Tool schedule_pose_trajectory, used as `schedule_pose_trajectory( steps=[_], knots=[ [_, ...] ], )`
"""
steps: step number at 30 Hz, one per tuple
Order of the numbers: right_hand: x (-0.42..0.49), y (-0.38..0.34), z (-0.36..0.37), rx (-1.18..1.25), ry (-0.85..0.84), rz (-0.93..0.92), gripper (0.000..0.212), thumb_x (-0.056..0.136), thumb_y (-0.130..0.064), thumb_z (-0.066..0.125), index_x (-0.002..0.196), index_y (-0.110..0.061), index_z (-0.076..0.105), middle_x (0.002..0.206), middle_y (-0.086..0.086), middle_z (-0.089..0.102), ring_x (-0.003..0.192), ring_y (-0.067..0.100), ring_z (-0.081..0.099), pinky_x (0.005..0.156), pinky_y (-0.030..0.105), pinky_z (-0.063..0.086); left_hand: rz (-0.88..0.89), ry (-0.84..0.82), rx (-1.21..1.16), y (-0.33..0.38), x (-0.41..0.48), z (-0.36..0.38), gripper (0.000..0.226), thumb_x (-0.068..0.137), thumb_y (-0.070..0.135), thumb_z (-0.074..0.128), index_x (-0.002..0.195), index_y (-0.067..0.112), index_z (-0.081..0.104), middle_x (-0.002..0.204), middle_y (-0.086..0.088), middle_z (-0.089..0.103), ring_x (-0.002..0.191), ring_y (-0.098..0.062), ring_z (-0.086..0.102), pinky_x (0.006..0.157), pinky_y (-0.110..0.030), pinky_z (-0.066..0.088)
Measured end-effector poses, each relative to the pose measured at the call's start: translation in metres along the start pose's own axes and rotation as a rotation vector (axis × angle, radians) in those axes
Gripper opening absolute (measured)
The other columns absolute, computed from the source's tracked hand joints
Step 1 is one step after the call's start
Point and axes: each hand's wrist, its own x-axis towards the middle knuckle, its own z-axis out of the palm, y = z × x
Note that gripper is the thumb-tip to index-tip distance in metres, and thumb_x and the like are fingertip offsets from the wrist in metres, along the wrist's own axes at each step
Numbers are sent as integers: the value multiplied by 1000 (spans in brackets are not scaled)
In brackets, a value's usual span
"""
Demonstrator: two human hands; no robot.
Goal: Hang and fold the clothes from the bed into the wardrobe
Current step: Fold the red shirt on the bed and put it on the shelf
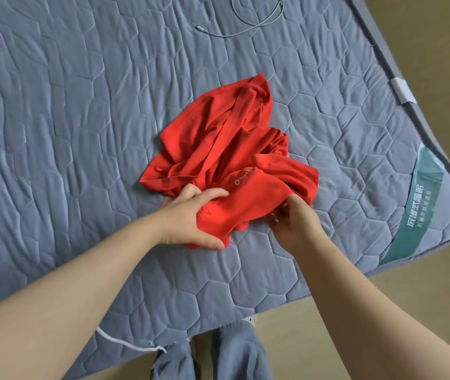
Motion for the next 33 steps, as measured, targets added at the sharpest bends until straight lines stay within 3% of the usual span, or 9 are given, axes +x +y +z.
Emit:
schedule_pose_trajectory(
  steps=[7,11,13,17,19,22,24,29,33],
  knots=[
    [2,10,-7,-760,149,-436,24,92,-16,47,69,-24,50,63,-7,49,52,4,45,51,15,38,254,378,547,15,4,21,39,69,12,64,108,13,60,96,-10,57,79,-28,64,75,-37,36],
    [4,15,-10,-855,148,-478,18,89,-20,54,72,-21,55,64,-9,54,61,7,50,68,27,43,-17,284,389,8,19,14,19,83,16,49,100,22,56,105,-2,53,101,-25,55,83,-33,28],
    [4,17,-12,-881,132,-487,17,89,-20,54,73,-15,59,62,-9,54,60,9,47,65,27,41,-126,377,277,2,19,8,16,82,12,51,89,23,60,102,-1,54,104,-24,51,86,-33,26],
    [3,24,-11,-833,81,-474,33,90,-17,54,57,-15,51,43,-14,42,49,5,33,48,20,27,-95,720,598,7,10,17,20,75,5,47,76,13,65,86,-10,56,85,-33,54,72,-39,38],
    [3,29,-7,-803,60,-474,29,89,-15,54,61,-7,52,49,-11,39,53,7,31,50,21,26,-47,659,569,15,6,30,19,77,14,49,90,11,63,91,-12,54,81,-33,56,65,-39,43],
    [-2,32,-3,-847,-6,-494,20,85,-14,59,67,-8,59,55,-4,44,54,8,35,50,22,31,-205,334,434,12,11,47,66,83,47,57,137,17,34,124,-10,39,105,-32,50,84,-39,42],
    [-6,30,-5,-911,-70,-492,19,83,-14,64,65,-21,63,57,-4,51,55,7,42,54,23,36,-313,386,323,5,15,45,79,81,47,62,145,22,22,130,-10,34,109,-33,47,88,-40,41],
    [-3,25,-20,-1071,-24,-510,11,81,-8,65,81,-17,72,71,-4,65,70,9,58,65,25,41,-327,637,168,-10,24,27,20,83,16,60,102,17,66,119,-8,45,106,-33,43,83,-41,38],
    [0,22,-29,-1077,205,-521,16,84,-9,62,95,-10,73,85,8,67,85,22,59,75,30,45,-229,638,70,-21,21,10,17,78,28,71,89,15,70,121,-3,49,110,-31,43,93,-38,35]
  ],
)
